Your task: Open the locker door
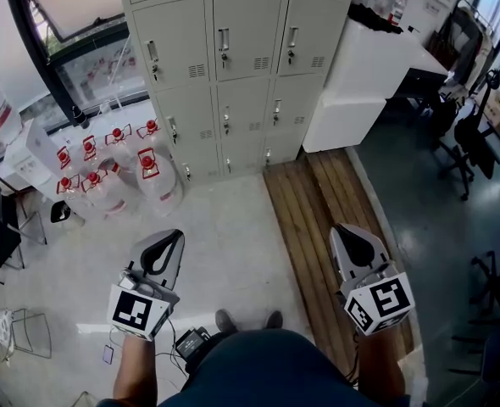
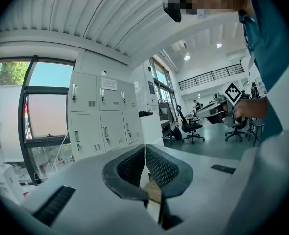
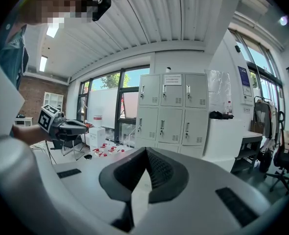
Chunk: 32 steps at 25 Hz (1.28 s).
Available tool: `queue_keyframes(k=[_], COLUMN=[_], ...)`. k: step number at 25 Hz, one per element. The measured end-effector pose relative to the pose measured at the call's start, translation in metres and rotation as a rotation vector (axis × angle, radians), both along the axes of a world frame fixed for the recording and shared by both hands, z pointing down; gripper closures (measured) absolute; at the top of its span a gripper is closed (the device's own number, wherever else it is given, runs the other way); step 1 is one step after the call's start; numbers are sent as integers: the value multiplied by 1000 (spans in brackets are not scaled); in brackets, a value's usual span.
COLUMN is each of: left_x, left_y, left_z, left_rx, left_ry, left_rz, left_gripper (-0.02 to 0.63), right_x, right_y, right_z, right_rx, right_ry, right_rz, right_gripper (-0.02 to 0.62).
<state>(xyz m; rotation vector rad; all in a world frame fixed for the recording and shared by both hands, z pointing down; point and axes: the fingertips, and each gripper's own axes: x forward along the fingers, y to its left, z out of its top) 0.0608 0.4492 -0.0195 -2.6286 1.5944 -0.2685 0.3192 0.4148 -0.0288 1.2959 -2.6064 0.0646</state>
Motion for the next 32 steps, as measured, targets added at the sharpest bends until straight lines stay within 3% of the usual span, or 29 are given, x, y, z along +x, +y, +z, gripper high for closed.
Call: queue_keyframes(k=[11,29,32], left_x=[-25,-113,-124], left_y=[-4,10,8], left_z=[11,9,10], left_rx=[7,88,66], left_ry=[24,45,48], left_rz=[18,32,18], left_gripper=[586,586,586], right_x=[-25,-103,-110], right_y=[0,18,6], right_z=[-6,-22,-23], right_rx=[20,83,77], right_ry=[-34,-33,-39], right_rz=[32,73,70], right_gripper=[558,558,558])
